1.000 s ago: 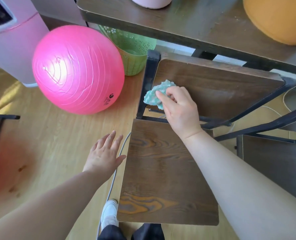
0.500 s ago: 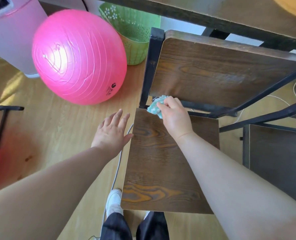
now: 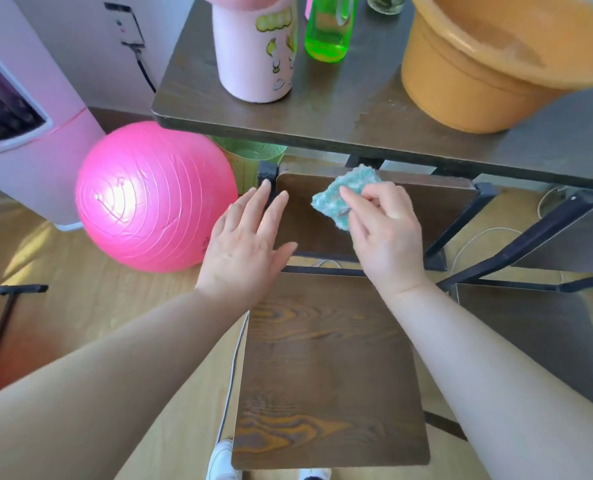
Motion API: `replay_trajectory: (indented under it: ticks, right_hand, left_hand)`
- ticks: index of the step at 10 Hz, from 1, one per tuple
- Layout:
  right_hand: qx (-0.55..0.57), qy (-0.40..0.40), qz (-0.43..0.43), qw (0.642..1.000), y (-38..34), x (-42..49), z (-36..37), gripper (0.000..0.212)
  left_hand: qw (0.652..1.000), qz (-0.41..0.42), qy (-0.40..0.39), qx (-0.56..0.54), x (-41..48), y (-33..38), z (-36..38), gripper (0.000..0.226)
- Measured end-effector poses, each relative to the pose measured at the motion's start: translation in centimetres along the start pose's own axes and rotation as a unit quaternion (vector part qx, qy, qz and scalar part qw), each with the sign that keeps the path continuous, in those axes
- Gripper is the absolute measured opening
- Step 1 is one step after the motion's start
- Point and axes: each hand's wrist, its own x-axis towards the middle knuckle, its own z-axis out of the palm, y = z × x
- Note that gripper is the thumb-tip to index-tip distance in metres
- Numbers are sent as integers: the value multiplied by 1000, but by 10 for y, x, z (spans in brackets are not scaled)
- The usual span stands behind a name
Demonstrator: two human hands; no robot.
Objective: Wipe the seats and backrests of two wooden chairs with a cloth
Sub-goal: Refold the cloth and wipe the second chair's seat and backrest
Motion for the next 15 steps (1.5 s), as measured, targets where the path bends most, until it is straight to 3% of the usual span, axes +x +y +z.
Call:
replay_trajectory:
  ticks: [1, 3, 5, 6, 7, 10, 12, 14, 15]
  right_hand:
    - [-5, 45, -4, 999, 8, 27, -1, 27]
    - [-5, 11, -39, 999, 22, 18, 24, 26]
    - [63, -101, 42, 992, 27, -29, 62, 21]
    - [79, -145, 77, 983, 26, -50, 77, 20]
    - [60, -163, 40, 984, 25, -70, 94, 24]
    - [83, -235, 133, 959, 19, -95, 120, 22]
    - [105, -166, 83, 977, -4, -74, 77, 24]
    - [103, 24, 54, 993, -23, -11, 26, 25]
    - [86, 75, 44, 992, -26, 17, 28, 22]
  left_hand:
    - [998, 44, 42, 9, 23, 16, -12, 67]
    - [996, 61, 42, 50, 29, 22, 2, 69]
    - [996, 76, 10, 54, 2, 16, 30, 65]
    - [996, 64, -37, 55, -21, 10, 52, 68]
    - [993, 32, -91, 63, -44, 2, 72, 73]
    - [978, -101, -172, 55, -64, -5, 86, 77]
    - [968, -157, -192, 45, -53, -8, 67, 79]
    - [973, -143, -173, 48, -44, -12, 48, 81]
    - [975, -138, -172, 38, -40, -16, 41, 80]
